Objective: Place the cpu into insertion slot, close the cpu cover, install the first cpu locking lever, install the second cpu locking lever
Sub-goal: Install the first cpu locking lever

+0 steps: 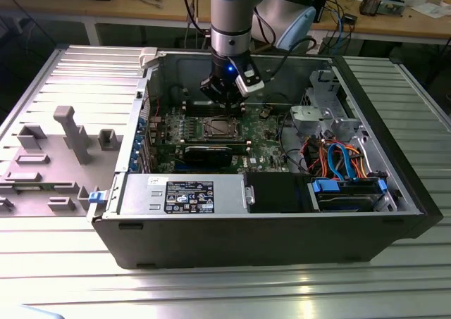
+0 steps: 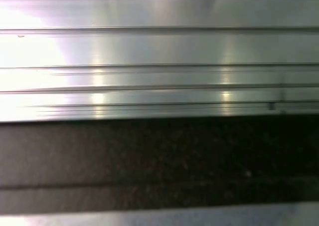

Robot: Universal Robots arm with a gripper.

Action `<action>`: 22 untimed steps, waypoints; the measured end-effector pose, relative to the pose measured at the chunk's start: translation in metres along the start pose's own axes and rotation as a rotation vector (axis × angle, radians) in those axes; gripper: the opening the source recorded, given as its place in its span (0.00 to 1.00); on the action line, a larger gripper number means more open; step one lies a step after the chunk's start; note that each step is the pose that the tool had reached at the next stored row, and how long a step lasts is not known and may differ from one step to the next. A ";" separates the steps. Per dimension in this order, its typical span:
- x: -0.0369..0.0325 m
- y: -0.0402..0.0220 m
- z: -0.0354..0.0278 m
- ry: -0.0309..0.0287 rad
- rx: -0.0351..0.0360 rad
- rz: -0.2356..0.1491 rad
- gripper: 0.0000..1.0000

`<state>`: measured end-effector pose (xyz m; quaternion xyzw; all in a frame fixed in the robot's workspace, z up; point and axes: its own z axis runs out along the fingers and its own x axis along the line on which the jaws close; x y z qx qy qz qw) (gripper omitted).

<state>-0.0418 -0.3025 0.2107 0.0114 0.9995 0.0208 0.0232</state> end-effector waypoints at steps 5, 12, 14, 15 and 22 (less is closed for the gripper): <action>0.0000 0.0000 0.0003 0.0000 0.0000 0.000 0.11; -0.0002 0.0001 -0.0003 -0.0002 -0.0002 0.000 0.11; -0.0009 0.0000 -0.0002 0.0001 0.0001 0.000 0.11; -0.0014 0.0000 0.0000 0.0002 0.0002 0.000 0.11; -0.0016 0.0003 0.0006 0.0010 -0.0011 -0.023 0.11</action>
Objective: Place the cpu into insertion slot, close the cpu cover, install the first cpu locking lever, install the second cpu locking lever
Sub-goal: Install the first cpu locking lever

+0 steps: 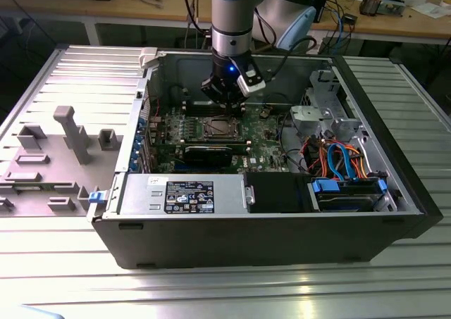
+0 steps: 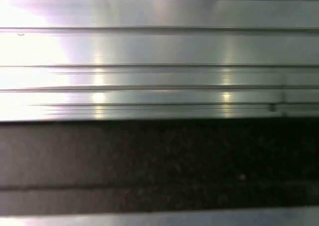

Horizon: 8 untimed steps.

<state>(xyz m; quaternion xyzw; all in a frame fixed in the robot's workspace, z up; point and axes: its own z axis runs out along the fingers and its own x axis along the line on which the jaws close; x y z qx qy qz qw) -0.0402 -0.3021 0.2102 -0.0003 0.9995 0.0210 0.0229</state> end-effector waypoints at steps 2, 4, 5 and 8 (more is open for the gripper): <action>0.0004 0.0000 0.0001 0.0003 -0.0007 -0.010 0.11; 0.0019 -0.0003 -0.0001 0.0008 -0.0010 -0.019 0.11; 0.0023 -0.0003 -0.0001 0.0009 -0.0011 -0.020 0.11; 0.0024 -0.0003 -0.0002 0.0010 -0.0009 -0.021 0.11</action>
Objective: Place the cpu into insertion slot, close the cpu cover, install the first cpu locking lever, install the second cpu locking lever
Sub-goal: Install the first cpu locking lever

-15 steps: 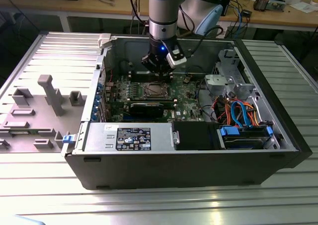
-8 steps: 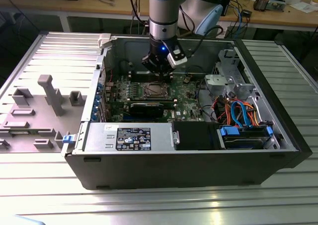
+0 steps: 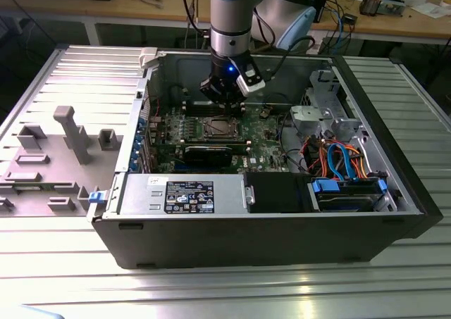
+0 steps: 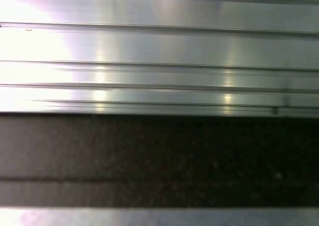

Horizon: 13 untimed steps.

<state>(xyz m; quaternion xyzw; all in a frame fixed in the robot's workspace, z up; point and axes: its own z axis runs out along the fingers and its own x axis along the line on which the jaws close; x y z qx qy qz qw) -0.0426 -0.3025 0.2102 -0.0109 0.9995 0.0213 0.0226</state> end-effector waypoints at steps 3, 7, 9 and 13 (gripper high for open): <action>0.0000 0.0000 0.0000 -0.0001 0.0000 0.000 0.11; -0.0012 -0.0002 0.0037 0.0001 -0.0002 0.000 0.11; -0.0013 -0.0001 0.0023 0.0001 0.0017 0.000 0.11; -0.0013 -0.0002 0.0036 0.0003 0.0107 0.000 0.11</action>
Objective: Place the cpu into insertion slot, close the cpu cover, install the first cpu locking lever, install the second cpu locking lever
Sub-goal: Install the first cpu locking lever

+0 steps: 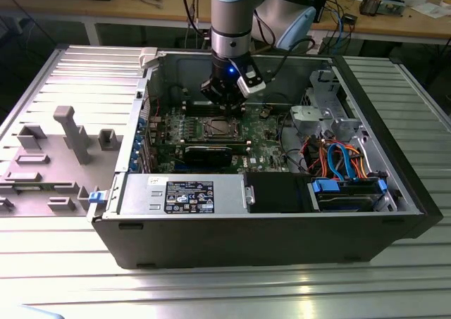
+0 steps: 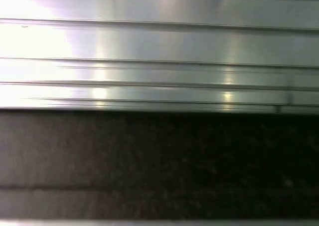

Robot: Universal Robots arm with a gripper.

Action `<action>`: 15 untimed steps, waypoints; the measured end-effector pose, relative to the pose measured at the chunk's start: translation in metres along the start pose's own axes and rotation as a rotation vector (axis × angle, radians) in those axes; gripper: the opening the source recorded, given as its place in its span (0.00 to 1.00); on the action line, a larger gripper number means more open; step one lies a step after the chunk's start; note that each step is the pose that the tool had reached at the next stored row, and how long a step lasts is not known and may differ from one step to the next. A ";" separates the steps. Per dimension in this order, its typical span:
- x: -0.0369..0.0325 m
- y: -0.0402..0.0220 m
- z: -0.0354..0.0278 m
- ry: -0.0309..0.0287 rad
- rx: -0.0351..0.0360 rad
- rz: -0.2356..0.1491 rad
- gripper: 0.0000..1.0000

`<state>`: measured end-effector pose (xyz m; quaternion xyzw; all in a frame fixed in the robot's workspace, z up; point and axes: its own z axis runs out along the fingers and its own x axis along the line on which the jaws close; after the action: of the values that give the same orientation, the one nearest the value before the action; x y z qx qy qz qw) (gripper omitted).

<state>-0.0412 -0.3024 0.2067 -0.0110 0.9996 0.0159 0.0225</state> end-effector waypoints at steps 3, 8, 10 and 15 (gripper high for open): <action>0.0001 0.0000 0.0003 0.0002 0.0104 0.000 0.11; 0.0001 0.0005 0.0013 0.0005 0.0258 -0.001 0.11; 0.0001 0.0009 0.0019 0.0008 0.0280 -0.001 0.11; -0.0002 0.0026 0.0055 -0.0001 0.0268 -0.001 0.11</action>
<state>-0.0408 -0.2996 0.2013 -0.0113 0.9997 0.0025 0.0227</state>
